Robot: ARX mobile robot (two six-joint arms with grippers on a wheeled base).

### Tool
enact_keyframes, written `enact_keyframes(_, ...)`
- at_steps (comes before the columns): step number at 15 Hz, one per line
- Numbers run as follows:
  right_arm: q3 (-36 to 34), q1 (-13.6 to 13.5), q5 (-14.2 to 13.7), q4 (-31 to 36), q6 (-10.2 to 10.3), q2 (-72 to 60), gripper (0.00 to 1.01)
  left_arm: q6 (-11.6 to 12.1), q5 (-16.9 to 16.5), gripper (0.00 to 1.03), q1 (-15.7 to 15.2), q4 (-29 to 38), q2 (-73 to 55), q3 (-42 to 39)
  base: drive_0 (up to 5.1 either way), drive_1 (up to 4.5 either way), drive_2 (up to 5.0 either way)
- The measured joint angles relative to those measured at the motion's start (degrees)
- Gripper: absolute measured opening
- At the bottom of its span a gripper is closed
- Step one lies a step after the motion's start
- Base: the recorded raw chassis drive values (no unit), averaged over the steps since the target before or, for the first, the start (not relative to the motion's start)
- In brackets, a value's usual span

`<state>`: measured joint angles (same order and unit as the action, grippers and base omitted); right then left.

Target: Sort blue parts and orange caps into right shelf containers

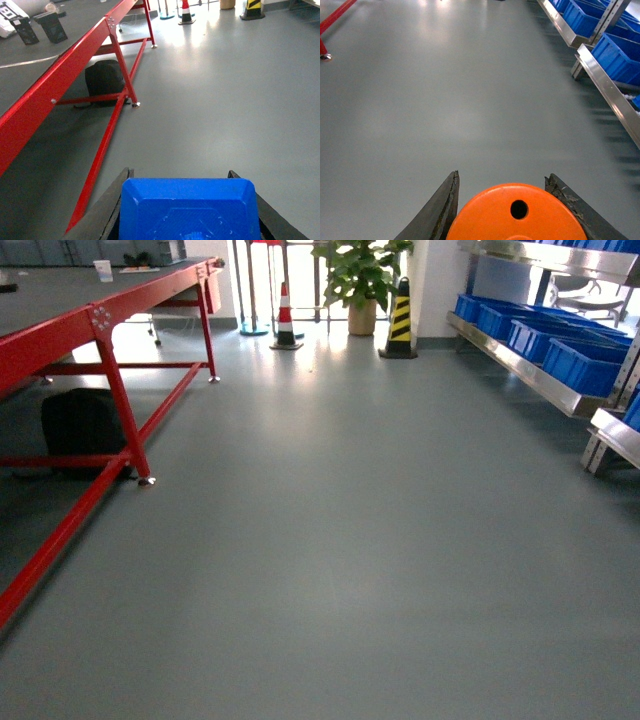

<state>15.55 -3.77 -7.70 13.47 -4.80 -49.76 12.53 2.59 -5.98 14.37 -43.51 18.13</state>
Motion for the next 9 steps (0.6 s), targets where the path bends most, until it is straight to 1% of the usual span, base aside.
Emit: enact_keyframes(9, 0.0, 0.02, 0.0, 0.09, 0.0, 0.07, 0.44, 0.0, -0.02, 0.44, 0.11, 0.17, 0.04, 0.0, 0.0, 4.19, -4.2)
